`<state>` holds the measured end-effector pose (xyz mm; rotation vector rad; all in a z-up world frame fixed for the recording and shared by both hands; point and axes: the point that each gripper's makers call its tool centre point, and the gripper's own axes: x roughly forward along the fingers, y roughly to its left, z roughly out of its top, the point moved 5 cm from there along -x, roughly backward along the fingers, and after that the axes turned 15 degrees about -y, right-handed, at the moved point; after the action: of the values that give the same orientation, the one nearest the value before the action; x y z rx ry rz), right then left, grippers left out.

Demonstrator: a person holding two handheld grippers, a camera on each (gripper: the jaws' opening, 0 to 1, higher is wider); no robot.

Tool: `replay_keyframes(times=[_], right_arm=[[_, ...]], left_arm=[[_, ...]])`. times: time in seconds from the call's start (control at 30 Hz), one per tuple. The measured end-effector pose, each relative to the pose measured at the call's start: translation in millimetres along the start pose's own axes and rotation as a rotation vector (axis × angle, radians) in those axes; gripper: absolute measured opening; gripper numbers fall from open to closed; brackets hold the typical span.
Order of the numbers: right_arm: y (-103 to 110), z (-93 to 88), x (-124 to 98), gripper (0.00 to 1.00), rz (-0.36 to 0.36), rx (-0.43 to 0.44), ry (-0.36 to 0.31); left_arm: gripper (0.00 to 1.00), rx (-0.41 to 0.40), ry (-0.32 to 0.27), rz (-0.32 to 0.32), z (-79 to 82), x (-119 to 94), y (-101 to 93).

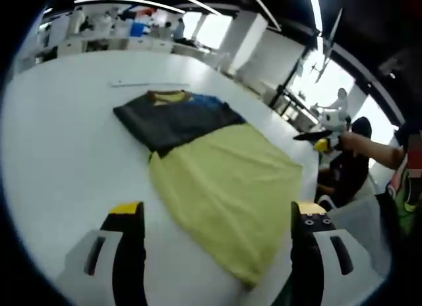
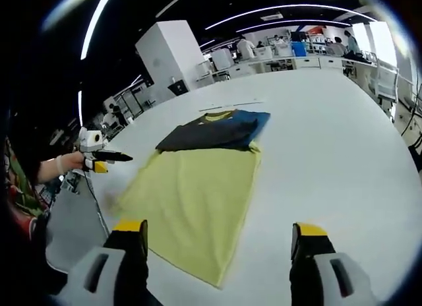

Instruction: Fold the garment on the visible template until the final outline fits inside the template.

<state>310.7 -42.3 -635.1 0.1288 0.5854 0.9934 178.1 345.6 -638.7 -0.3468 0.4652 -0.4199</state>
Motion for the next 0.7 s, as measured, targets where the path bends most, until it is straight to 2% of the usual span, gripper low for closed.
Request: replay_keyframes(times=[0.43,0.7], right_arm=[[1,-6.1,-5,0.85,-0.003,0.017,0.006],[2,-12.7,-9,0.78,-0.001,0.026,0.022]], left_arm=[[0.83,-0.039,0.026,0.002,-21.4,-7,-5.8],[0.74,-0.053,0.048,-0.011,-27.1,-12,-10.0]])
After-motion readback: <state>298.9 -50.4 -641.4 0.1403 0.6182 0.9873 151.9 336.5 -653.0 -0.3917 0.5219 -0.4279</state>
